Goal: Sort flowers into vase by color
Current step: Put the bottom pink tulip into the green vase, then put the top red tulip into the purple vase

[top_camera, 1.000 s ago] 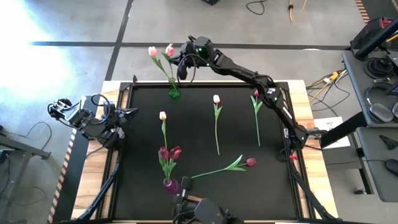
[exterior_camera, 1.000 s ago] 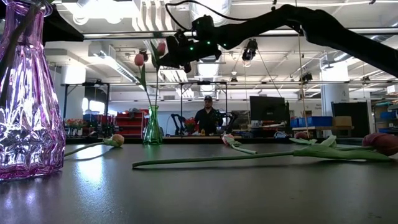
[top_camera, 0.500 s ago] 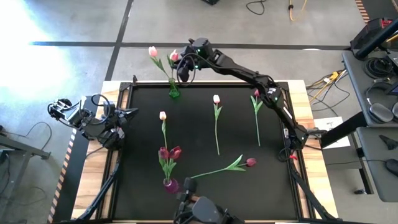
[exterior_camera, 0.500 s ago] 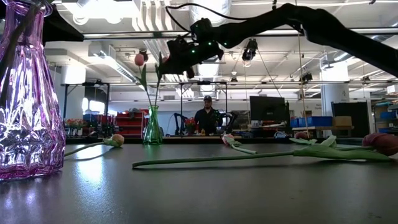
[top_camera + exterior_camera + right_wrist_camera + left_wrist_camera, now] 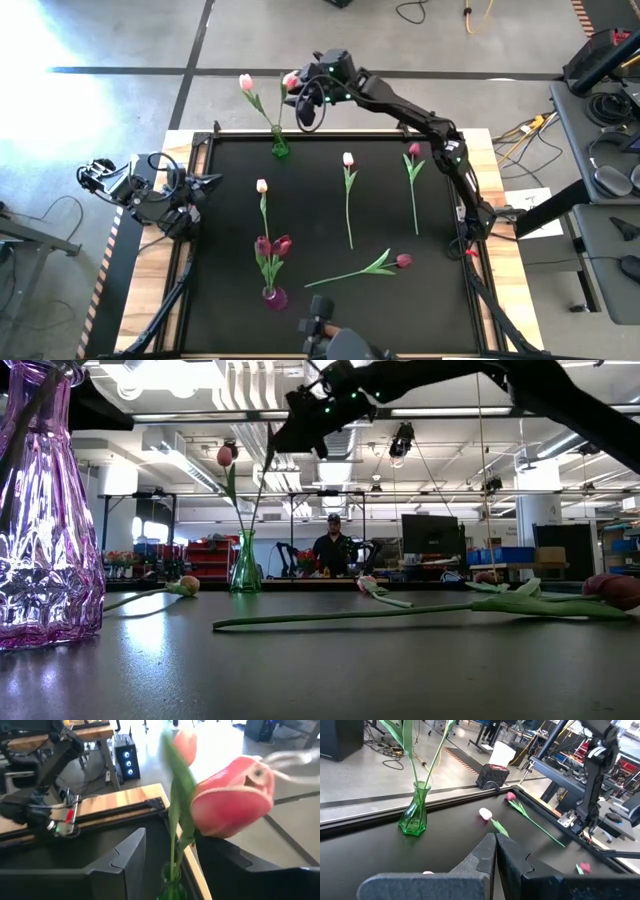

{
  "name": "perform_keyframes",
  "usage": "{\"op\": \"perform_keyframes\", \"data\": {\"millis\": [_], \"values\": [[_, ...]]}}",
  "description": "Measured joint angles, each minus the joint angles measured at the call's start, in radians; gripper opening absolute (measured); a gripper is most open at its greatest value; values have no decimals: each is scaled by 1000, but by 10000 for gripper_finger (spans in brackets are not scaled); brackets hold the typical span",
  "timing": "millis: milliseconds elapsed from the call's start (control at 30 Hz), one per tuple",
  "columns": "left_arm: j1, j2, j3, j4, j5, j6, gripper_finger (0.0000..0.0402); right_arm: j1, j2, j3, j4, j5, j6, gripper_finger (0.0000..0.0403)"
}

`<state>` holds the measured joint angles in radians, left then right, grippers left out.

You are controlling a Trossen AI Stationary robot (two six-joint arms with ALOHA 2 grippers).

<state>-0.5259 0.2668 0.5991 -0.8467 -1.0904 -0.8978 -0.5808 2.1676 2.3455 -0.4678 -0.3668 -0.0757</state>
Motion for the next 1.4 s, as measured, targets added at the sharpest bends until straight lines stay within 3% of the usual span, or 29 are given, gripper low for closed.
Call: {"op": "perform_keyframes", "data": {"millis": [300, 633, 867, 1067, 1233, 1400], "values": [[0, 0, 0, -4, 0, 23, 0, 19, -45, 2, -54, 4, 22, 133], [0, 0, 0, -8, 0, 26, 0, 27, 20, 0, 4, 26, 36, 54], [0, 0, 0, -7, 1, 17, 0, 41, -63, 8, -17, 27, 33, 45], [0, 4, 0, -3, 19, -27, 0, 49, -210, -1, -371, 39, 5, 21], [0, 40, 0, 7, 23, -48, 0, 76, -323, -164, -505, 73, 26, 9], [0, 94, 0, 7, 18, -130, 0, 84, -493, -563, -401, 88, 145, 9]]}}
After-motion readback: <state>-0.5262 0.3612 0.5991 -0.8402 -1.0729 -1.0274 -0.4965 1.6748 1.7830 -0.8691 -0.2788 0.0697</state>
